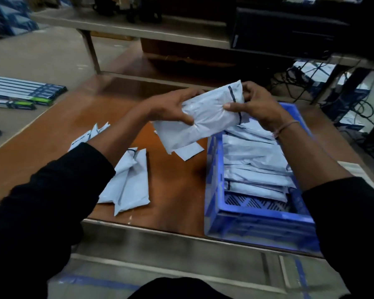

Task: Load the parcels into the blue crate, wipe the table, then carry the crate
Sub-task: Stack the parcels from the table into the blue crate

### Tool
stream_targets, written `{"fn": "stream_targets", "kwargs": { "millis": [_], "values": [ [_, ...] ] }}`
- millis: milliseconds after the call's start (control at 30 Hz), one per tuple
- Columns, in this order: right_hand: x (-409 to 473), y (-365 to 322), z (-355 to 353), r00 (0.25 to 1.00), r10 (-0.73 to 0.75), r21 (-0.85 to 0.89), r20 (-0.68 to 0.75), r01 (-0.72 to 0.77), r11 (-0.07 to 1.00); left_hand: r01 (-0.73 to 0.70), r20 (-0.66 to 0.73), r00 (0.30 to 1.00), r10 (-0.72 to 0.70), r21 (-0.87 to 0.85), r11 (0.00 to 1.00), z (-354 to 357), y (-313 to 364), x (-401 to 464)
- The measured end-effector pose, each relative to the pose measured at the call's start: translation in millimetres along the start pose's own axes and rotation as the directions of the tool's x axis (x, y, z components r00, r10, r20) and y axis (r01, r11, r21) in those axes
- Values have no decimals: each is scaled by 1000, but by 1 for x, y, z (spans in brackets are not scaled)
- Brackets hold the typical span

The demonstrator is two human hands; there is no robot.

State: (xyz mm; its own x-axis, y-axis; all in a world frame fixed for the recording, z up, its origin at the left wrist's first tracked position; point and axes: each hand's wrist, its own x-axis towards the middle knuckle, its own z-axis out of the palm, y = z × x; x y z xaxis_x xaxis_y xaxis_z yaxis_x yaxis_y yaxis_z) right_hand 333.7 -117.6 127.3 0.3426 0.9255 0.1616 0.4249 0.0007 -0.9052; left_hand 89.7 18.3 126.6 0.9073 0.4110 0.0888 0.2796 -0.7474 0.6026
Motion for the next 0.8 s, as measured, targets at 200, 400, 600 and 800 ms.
{"fn": "stream_targets", "kwargs": {
  "millis": [200, 400, 600, 800],
  "values": [
    [-21, 49, -74, 958, 107, 85, -265, -87, 993, 147, -82, 986, -147, -12, 989, 31, 36, 44],
    [-38, 84, -116, 866, 163, -241, -472, -305, 922, 192, -210, 943, -258, -287, 938, 77, 53, 92],
    [-32, 114, -107, 849, 76, -495, -522, -375, 784, 335, -305, 893, -331, -40, 941, 120, 64, 138],
    [-18, 144, -93, 857, 262, -416, -443, -455, 787, 428, -273, 886, -375, 169, 888, 151, 61, 165]
  ]
}}
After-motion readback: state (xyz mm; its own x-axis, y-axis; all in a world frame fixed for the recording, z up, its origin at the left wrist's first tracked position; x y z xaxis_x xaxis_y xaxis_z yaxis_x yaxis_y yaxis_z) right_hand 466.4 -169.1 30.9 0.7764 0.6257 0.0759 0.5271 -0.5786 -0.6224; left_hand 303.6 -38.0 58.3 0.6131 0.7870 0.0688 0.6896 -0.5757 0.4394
